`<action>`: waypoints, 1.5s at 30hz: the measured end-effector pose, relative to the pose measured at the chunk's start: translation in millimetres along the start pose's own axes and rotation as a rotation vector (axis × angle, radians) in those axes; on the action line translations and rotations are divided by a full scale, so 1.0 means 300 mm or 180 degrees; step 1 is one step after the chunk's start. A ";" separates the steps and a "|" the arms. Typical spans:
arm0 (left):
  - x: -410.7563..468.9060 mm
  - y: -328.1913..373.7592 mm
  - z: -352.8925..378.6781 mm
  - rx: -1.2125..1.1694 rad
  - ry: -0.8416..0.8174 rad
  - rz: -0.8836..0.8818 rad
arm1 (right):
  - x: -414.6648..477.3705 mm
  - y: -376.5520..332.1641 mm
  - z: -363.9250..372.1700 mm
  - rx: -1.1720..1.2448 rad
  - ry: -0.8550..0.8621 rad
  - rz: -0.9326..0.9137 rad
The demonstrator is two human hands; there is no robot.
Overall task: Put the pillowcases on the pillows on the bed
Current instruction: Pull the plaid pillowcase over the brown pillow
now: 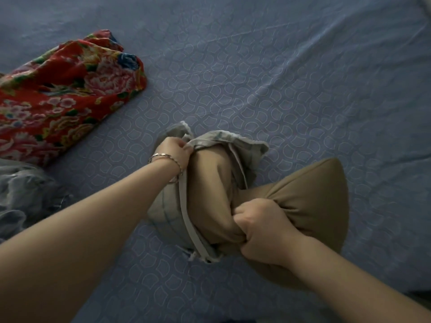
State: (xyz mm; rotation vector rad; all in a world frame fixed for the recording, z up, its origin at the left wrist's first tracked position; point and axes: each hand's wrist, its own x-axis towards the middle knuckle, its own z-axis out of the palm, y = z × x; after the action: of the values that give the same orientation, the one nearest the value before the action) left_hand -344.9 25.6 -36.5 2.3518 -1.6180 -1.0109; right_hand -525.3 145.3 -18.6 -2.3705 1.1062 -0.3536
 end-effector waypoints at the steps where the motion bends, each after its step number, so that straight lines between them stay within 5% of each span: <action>1: 0.011 0.018 -0.006 -0.0212 -0.0051 -0.0039 | 0.004 0.006 -0.010 -0.0017 0.0011 -0.0054; 7: -0.218 0.164 -0.022 -0.3195 -0.1585 -0.0146 | 0.011 0.049 -0.066 0.0340 0.0391 0.0245; 13: -0.422 0.091 0.022 -0.2836 -0.2263 0.0946 | -0.036 0.110 -0.077 0.1556 0.0957 0.1768; 15: -0.459 0.116 0.078 -0.2570 -0.1912 0.1603 | -0.031 0.098 -0.067 0.2129 0.0977 0.1833; 18: -0.411 0.030 0.164 -0.1329 -0.0420 0.2623 | -0.016 0.094 -0.072 0.2432 0.1260 0.2056; 19: -0.377 -0.023 0.180 -0.0933 -0.0004 0.2605 | -0.007 0.104 -0.074 0.2411 0.1459 0.2212; 21: -0.316 -0.130 0.183 -0.0304 0.0494 0.1698 | 0.011 0.114 -0.078 0.2496 0.1828 0.2471; 24: -0.238 -0.193 0.110 0.0169 0.0659 0.0509 | 0.050 0.084 -0.088 0.2697 0.2301 0.2520; 27: -0.208 -0.197 0.018 -0.0212 0.0727 0.1074 | 0.074 0.056 -0.087 0.3057 0.3047 0.2792; 29: -0.235 -0.209 -0.017 -0.0431 0.0247 0.1291 | 0.082 0.044 -0.059 0.3313 0.3362 0.3248; 32: -0.274 -0.240 -0.007 0.0677 -0.1513 0.0546 | 0.062 0.010 0.032 0.3165 0.2718 0.3958; 35: -0.235 -0.243 -0.008 0.0688 -0.2460 -0.0340 | 0.001 -0.003 0.148 0.2591 0.0891 0.4078; 37: -0.171 -0.237 0.011 -0.0183 -0.1763 -0.0343 | -0.032 0.002 0.188 0.2428 -0.0421 0.3819; 39: -0.097 -0.224 0.055 -0.0628 -0.0510 -0.0029 | -0.024 0.027 0.187 0.2576 -0.0929 0.3626; 41: -0.040 -0.194 0.115 -0.0108 0.0023 0.0341 | 0.003 0.068 0.158 0.2345 -0.0560 0.3514; 45: -0.005 -0.135 0.204 0.0233 0.0318 0.0501 | 0.056 0.181 0.133 0.0708 0.0228 0.3213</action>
State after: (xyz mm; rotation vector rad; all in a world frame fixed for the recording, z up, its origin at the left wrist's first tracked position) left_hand -348.8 60.6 -100.9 2.2372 -1.7968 -0.8043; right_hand -532.4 115.6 -80.8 -1.3659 1.9802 -0.1701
